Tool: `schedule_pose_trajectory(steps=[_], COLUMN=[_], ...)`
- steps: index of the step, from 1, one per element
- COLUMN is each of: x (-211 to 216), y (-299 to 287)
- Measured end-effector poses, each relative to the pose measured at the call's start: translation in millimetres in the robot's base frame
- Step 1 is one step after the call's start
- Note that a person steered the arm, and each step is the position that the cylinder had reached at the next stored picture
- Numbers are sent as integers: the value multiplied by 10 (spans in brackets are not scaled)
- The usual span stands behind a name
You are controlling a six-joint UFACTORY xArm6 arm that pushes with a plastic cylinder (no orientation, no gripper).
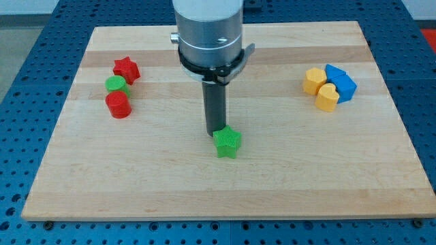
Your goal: Move your arm to the center left
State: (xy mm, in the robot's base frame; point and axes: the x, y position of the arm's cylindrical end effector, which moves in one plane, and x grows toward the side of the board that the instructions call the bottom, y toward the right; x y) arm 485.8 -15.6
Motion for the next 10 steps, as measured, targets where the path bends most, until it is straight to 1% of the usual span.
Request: schedule_pose_trajectory(steps=[2, 3, 4, 9, 10], x=[303, 311, 113, -1800, -2012], y=[210, 236, 188, -378, -724])
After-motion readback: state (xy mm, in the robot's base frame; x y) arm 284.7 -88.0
